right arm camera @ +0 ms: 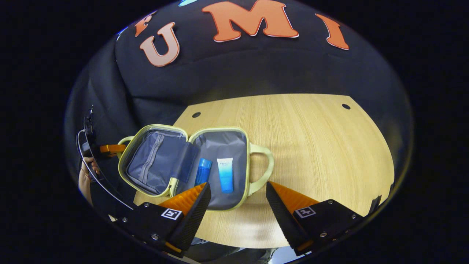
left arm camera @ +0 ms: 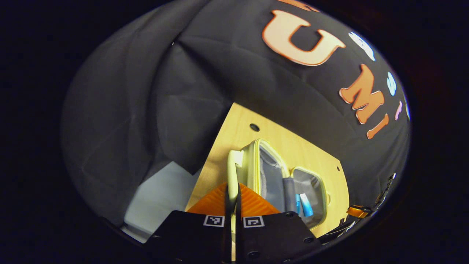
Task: First open the suitcase, pack the skin care products into it, and then close the suitcase.
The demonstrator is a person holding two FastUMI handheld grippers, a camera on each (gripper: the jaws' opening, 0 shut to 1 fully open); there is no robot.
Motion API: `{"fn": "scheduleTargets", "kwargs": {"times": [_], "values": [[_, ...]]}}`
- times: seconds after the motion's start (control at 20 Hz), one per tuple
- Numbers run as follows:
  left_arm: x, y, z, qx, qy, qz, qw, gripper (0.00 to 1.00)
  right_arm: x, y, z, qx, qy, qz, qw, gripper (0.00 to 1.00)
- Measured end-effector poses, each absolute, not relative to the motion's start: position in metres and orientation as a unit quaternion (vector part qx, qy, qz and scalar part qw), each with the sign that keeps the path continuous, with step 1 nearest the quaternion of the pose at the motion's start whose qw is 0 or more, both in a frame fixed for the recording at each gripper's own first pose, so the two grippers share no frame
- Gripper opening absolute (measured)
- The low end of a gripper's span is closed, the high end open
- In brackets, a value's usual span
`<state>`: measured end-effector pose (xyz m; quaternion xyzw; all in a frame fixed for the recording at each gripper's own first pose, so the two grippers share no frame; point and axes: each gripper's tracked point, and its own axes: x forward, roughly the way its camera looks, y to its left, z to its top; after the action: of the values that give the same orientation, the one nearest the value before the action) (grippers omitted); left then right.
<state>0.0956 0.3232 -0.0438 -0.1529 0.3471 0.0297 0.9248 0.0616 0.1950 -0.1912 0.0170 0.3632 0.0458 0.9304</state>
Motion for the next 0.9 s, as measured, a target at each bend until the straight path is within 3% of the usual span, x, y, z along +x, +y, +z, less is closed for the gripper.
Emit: {"fn": "scheduleTargets", "kwargs": {"times": [0.25, 0.5, 0.9], "values": [[0.085, 0.236, 0.018, -0.012, 0.327, 0.047, 0.944, 0.04, 0.082, 0.138, -0.146, 0.001, 0.316, 0.061, 0.947, 0.96], [0.085, 0.147, 0.043, 0.139, 0.319, 0.077, 0.934, 0.04, 0.089, 0.068, -0.099, -0.032, 0.265, 0.059, 0.962, 0.96], [0.114, 0.001, 0.024, 0.154, 0.325, 0.027, 0.933, 0.04, 0.068, -0.036, -0.082, 0.002, 0.254, 0.019, 0.967, 0.96]]}}
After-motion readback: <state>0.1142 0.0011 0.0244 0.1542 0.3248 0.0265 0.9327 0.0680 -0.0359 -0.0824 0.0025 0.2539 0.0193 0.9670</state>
